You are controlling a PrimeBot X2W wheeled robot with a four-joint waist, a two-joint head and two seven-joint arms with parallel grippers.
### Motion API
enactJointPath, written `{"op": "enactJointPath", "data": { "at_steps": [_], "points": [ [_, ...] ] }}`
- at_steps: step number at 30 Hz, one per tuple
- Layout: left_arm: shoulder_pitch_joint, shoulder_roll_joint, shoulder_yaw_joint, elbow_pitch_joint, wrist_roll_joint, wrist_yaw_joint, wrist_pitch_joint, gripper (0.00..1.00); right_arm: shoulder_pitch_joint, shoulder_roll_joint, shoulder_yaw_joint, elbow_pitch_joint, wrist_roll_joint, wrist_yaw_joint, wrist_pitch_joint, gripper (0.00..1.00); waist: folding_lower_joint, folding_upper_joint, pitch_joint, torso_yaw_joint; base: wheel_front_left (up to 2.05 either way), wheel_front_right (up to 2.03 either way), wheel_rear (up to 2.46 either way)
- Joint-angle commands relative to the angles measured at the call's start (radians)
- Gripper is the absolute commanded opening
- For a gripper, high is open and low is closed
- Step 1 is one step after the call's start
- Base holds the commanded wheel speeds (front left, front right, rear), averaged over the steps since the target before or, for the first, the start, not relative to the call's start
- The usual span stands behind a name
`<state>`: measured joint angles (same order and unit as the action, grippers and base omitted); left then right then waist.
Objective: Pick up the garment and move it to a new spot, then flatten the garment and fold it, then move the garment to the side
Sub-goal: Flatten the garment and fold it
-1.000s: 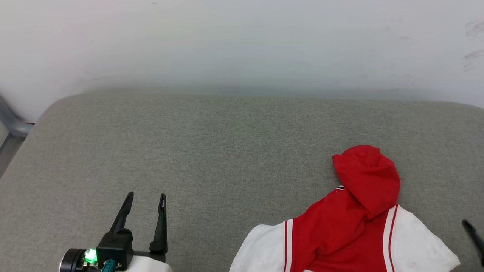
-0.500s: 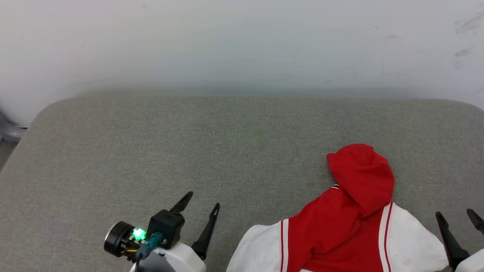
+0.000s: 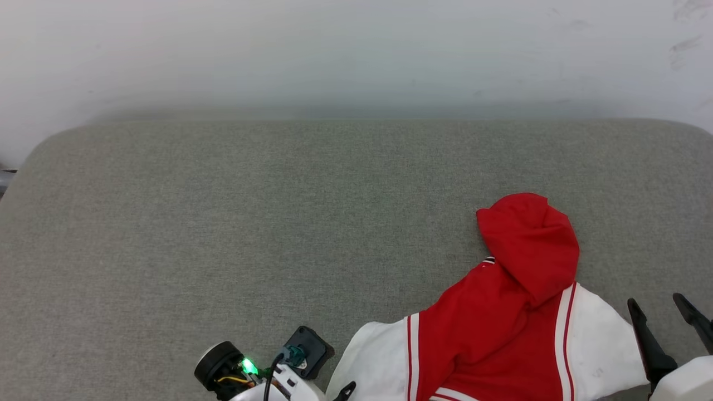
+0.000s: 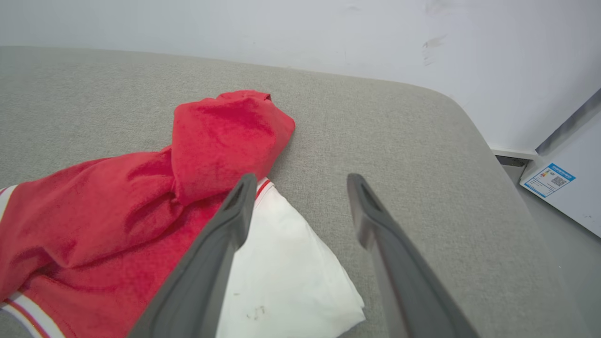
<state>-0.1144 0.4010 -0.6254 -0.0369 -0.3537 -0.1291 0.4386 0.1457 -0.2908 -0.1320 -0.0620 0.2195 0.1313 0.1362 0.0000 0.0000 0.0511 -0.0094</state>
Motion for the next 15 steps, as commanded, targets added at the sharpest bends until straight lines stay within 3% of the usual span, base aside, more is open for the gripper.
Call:
{"op": "enactJointPath", "data": {
  "at_steps": [1,7,15],
  "points": [
    [-0.020,0.014,-0.020,0.011,-0.019,0.000,0.018,1.00,-0.021,0.007,0.003,-0.007,-0.003,-0.001,-0.014,1.00,0.0000,0.0000,0.020,-0.015,0.00,0.00,0.00],
    [-0.035,0.046,-0.072,0.077,-0.051,0.000,0.049,1.00,-0.056,0.019,0.014,-0.024,-0.012,-0.001,-0.035,1.00,0.0000,0.0000,0.052,-0.040,0.00,0.00,0.00],
    [-0.047,0.040,-0.134,0.202,-0.072,0.000,0.043,1.00,-0.080,0.027,0.029,-0.035,-0.029,-0.001,-0.040,1.00,0.0000,0.0000,0.077,-0.055,0.00,0.00,0.00]
  ]
}}
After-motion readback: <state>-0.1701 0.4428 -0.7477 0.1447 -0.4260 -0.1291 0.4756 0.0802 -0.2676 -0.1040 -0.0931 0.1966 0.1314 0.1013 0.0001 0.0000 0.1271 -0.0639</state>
